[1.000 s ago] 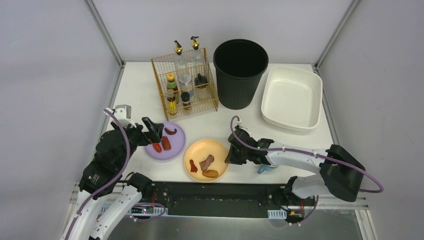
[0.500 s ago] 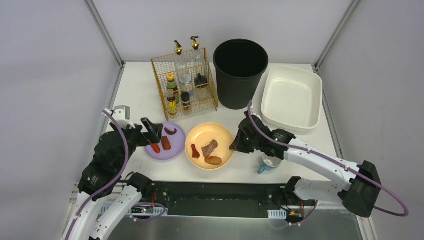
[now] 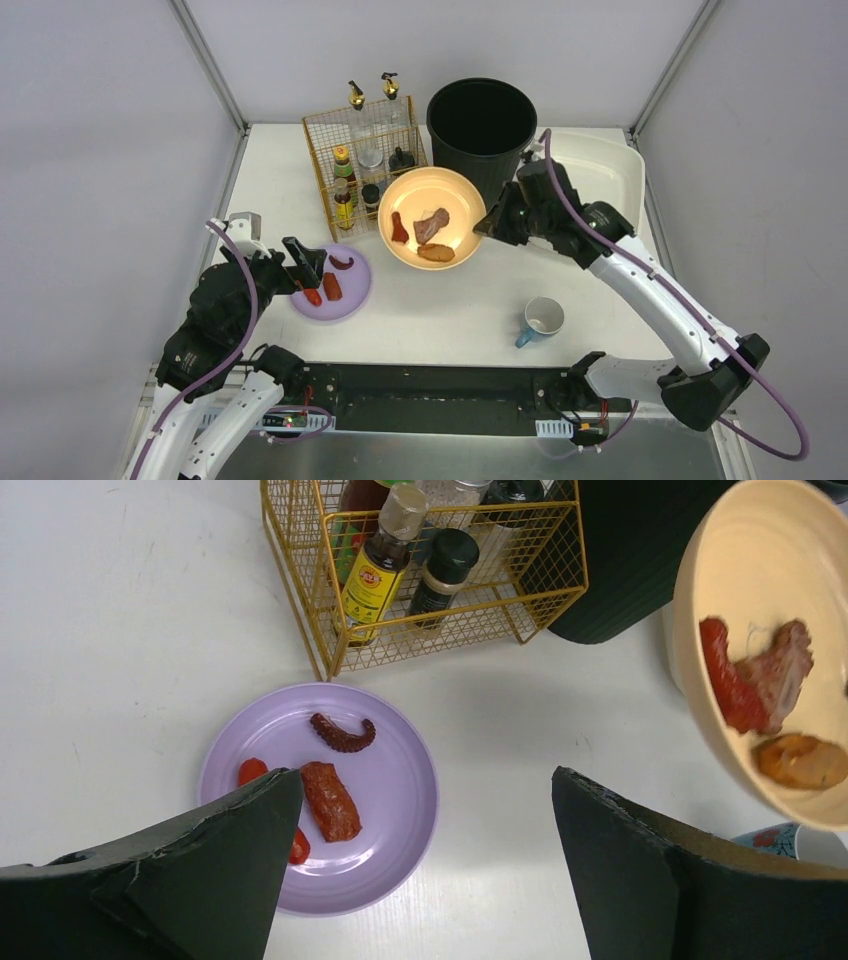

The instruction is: Clear the kitchen counter

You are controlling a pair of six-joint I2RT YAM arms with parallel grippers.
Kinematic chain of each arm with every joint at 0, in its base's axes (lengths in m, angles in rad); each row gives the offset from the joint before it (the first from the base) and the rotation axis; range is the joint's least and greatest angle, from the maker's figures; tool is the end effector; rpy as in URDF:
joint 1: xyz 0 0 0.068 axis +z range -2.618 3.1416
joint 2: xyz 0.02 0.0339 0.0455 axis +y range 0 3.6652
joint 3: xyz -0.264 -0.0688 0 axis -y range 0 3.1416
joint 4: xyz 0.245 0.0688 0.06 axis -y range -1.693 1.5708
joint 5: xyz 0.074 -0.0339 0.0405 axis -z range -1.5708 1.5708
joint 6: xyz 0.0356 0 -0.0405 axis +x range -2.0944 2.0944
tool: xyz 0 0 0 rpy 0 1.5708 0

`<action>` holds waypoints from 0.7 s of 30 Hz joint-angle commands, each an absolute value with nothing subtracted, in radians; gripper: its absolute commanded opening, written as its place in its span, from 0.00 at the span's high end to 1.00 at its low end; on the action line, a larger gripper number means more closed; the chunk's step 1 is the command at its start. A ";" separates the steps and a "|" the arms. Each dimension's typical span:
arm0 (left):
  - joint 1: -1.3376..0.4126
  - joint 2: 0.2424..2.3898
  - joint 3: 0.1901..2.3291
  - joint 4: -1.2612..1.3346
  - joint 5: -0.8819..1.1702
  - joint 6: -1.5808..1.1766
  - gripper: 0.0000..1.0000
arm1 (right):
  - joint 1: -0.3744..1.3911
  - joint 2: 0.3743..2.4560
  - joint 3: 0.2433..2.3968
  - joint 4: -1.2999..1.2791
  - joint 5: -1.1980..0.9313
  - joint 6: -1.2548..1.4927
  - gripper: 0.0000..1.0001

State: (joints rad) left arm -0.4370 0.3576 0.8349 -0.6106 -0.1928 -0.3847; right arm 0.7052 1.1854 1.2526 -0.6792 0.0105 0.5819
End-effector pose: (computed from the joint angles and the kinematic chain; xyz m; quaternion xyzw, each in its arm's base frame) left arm 0.0670 -0.0238 0.3573 -0.0438 0.7505 -0.1953 0.6298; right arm 0.1913 0.1623 0.3715 -0.0522 0.8857 0.2730 0.3718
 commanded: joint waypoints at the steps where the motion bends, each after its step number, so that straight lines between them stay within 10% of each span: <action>1: -0.430 0.355 0.831 -0.595 -0.206 -0.379 0.00 | 0.630 1.254 1.454 -0.728 -0.066 0.539 1.00; 21: -0.424 0.372 0.829 -0.595 -0.168 -0.383 0.00 | 0.328 1.736 2.142 -0.866 -0.150 0.596 1.00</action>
State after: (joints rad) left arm -0.4366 0.3588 0.8349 -0.6109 -0.1909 -0.3847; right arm 0.3592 1.6913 2.0010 -0.8742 -0.1379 0.5442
